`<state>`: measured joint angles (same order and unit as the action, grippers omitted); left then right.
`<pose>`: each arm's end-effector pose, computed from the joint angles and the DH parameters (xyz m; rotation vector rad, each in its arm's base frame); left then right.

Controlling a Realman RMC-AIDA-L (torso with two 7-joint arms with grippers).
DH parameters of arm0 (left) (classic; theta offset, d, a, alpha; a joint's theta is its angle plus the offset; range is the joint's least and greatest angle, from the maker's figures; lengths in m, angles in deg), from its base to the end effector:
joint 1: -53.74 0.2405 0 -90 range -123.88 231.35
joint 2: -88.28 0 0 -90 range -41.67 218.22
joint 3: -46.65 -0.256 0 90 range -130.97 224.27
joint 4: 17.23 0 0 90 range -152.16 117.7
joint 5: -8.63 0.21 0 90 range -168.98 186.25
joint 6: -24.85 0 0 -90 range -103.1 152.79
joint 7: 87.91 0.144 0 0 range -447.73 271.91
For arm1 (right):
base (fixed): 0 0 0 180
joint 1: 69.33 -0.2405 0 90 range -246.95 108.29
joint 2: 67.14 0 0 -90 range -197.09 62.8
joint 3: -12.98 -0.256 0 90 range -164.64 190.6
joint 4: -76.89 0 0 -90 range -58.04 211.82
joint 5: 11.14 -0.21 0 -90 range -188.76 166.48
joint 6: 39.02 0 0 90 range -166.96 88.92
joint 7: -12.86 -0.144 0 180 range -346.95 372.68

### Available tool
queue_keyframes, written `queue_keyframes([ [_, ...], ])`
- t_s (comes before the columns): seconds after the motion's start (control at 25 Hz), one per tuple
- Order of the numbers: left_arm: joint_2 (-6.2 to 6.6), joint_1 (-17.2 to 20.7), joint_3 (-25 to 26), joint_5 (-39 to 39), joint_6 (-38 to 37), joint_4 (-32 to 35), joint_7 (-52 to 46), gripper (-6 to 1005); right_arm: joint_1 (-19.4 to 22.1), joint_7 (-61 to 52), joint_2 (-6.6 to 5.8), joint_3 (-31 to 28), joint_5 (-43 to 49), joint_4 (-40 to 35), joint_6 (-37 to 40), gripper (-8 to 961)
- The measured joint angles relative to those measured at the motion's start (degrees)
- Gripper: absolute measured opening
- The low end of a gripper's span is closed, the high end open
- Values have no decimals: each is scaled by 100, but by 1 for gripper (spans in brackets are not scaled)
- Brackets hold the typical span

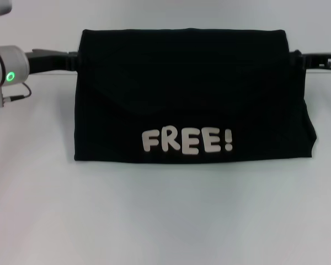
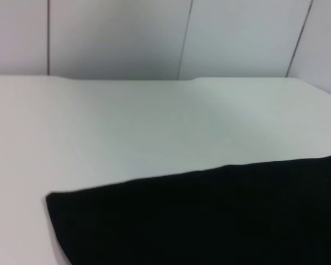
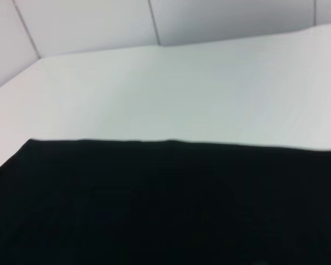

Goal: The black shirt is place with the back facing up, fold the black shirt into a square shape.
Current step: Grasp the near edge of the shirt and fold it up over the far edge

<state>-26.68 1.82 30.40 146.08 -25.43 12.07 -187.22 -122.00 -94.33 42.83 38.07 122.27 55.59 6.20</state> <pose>-0.2530 0.4742 0.0522 -2.0939 -0.9546 -0.4066 0.2587 0.4835 0.0563 -2.0543 1.0778 0.3760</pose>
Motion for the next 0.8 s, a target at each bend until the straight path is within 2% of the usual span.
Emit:
queue_keyframes([
  [0.32, 7, -193, -133, -1, 696, -307, 36, 23, -109, -34, 34, 106, -9, 67, -378, 70],
  [0.56, -105, -133, -263, -1, 1317, -583, 52, 23, -60, -59, 170, 180, -9, 289, -773, 72],
  [0.8, -191, -113, -326, 1, 1521, -614, 50, 43, 15, -52, 267, 181, 11, 226, -849, 73],
])
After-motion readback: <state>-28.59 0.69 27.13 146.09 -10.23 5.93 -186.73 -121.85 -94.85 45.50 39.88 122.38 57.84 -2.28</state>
